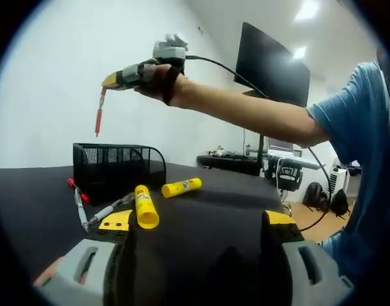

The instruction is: Pick up pens and glue sticks and place them into the holder.

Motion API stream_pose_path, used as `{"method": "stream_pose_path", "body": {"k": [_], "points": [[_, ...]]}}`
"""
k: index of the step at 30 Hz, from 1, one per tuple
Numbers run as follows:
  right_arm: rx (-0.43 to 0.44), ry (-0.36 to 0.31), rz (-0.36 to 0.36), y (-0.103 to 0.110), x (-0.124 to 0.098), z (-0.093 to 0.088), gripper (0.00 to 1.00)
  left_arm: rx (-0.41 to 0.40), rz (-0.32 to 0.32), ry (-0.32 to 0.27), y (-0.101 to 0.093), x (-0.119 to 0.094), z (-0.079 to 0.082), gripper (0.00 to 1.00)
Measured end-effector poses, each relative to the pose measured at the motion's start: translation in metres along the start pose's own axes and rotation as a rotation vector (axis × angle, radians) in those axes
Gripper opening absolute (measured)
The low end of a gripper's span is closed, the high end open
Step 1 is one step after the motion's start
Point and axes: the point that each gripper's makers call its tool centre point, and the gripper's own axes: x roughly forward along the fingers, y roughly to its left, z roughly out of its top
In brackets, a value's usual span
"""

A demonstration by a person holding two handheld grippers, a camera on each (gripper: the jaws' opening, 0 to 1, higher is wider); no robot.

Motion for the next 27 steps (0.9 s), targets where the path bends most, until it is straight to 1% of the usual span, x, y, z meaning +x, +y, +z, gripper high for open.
{"method": "stream_pose_path", "body": {"k": [3, 9, 19, 22, 25, 27], "points": [[-0.002, 0.011, -0.001, 0.001, 0.009, -0.006, 0.04, 0.000, -0.002, 0.000, -0.001, 0.000, 0.000, 0.76], [0.019, 0.027, 0.006, 0.006, 0.020, -0.020, 0.04, -0.001, -0.004, -0.008, -0.001, 0.000, 0.002, 0.76], [0.049, 0.063, -0.001, 0.003, 0.038, -0.044, 0.04, -0.003, -0.007, -0.013, -0.006, -0.003, 0.003, 0.76], [0.073, 0.069, -0.002, 0.001, 0.044, -0.050, 0.05, -0.002, -0.009, -0.012, -0.007, -0.003, 0.003, 0.76], [0.070, 0.076, -0.004, 0.001, 0.049, -0.058, 0.05, 0.000, -0.009, -0.009, -0.008, -0.003, 0.002, 0.76], [0.064, 0.094, -0.009, 0.001, 0.053, -0.065, 0.05, -0.001, -0.009, -0.011, -0.008, -0.004, 0.002, 0.76]]}}
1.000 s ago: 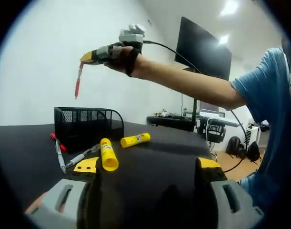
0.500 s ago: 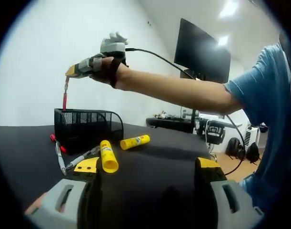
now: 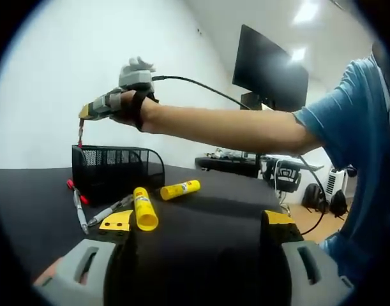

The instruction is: Pick up pens and glue sticks and place them into the holder.

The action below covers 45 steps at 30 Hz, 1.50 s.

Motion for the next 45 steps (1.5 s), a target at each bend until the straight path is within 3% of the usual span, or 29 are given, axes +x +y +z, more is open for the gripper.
{"method": "stream_pose_path", "body": {"k": [5, 12, 30, 37, 45], "points": [[0.021, 0.021, 0.007, 0.001, 0.008, -0.007, 0.05, -0.006, 0.005, -0.007, 0.001, -0.001, 0.001, 0.75], [-0.019, 0.041, -0.001, 0.003, 0.013, -0.014, 0.05, -0.007, 0.005, -0.006, 0.003, -0.001, 0.001, 0.75], [-0.064, 0.022, 0.004, 0.003, 0.015, -0.010, 0.05, -0.010, 0.010, -0.009, 0.005, 0.000, 0.001, 0.75], [-0.088, -0.059, -0.025, -0.003, 0.000, 0.008, 0.10, -0.009, 0.010, -0.007, 0.006, 0.000, 0.001, 0.75], [-0.086, -0.083, -0.024, -0.010, -0.023, 0.027, 0.10, -0.011, 0.013, -0.006, 0.006, 0.000, 0.001, 0.74]]}}
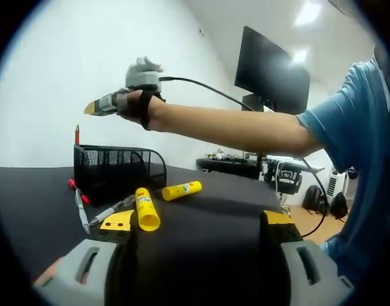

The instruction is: Pick up pens and glue sticks and place them into the holder.

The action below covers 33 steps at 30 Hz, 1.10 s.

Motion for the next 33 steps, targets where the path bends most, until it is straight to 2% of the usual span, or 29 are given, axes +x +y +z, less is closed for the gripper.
{"method": "stream_pose_path", "body": {"k": [7, 8, 9, 10, 12, 13, 17, 20, 24, 27, 29, 33], "points": [[-0.024, -0.024, 0.023, -0.001, -0.021, 0.018, 0.09, -0.020, 0.008, 0.002, 0.001, -0.001, 0.000, 0.70], [-0.040, -0.032, 0.055, 0.004, -0.025, 0.021, 0.09, -0.023, 0.008, 0.000, 0.001, -0.001, 0.000, 0.69], [-0.070, -0.048, 0.138, 0.018, -0.032, 0.027, 0.08, -0.024, 0.008, -0.001, 0.001, -0.001, 0.000, 0.69], [-0.082, -0.056, 0.166, 0.022, -0.034, 0.028, 0.08, -0.028, 0.009, -0.002, 0.001, -0.001, 0.001, 0.69], [-0.152, -0.061, 0.343, 0.055, -0.050, 0.029, 0.09, -0.036, 0.006, -0.001, 0.000, -0.002, 0.000, 0.65], [-0.178, -0.037, 0.407, 0.068, -0.057, 0.025, 0.09, -0.037, 0.002, -0.001, -0.001, -0.002, 0.000, 0.64], [-0.333, 0.078, 0.521, 0.095, -0.073, 0.002, 0.09, -0.037, -0.009, -0.003, -0.004, -0.002, 0.001, 0.64], [-0.339, 0.118, 0.609, 0.108, -0.083, -0.007, 0.09, -0.032, -0.024, 0.002, -0.007, -0.002, -0.001, 0.63], [-0.433, 0.188, 0.666, 0.116, -0.093, -0.025, 0.09, -0.022, -0.048, 0.009, -0.013, -0.003, -0.002, 0.63], [-0.407, 0.236, 0.702, 0.121, -0.099, -0.034, 0.10, -0.008, -0.072, 0.012, -0.018, -0.003, -0.003, 0.63], [-0.395, 0.235, 0.720, 0.124, -0.101, -0.035, 0.12, -0.001, -0.085, 0.019, -0.021, -0.003, -0.004, 0.63], [-0.431, 0.273, 0.759, 0.129, -0.107, -0.048, 0.16, -0.001, -0.105, 0.024, -0.024, -0.003, -0.005, 0.63]]}}
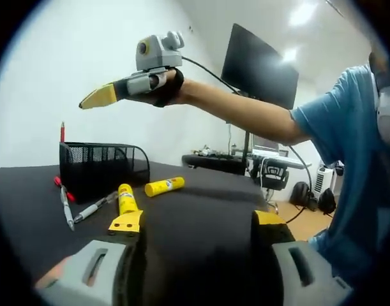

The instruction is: Pick up pens and glue sticks and place them into the holder.

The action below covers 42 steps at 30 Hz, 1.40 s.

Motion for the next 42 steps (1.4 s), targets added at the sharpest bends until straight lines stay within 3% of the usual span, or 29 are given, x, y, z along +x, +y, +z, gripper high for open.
{"method": "stream_pose_path", "body": {"k": [5, 10, 15, 22, 42], "points": [[-0.034, 0.095, 0.061, 0.019, 0.011, -0.022, 0.17, -0.025, -0.010, -0.002, -0.001, -0.001, 0.001, 0.56], [-0.067, 0.199, 0.105, 0.035, 0.026, -0.048, 0.14, -0.031, -0.012, -0.001, -0.001, -0.001, 0.001, 0.56], [-0.102, 0.263, 0.127, 0.040, 0.041, -0.065, 0.13, -0.039, -0.009, 0.008, 0.001, -0.002, 0.000, 0.49], [-0.217, 0.422, 0.138, 0.042, 0.059, -0.092, 0.13, -0.043, -0.005, 0.003, 0.001, -0.002, 0.000, 0.49], [-0.282, 0.546, 0.162, 0.035, 0.083, -0.118, 0.08, -0.037, -0.001, 0.000, 0.001, -0.001, 0.001, 0.49]]}}
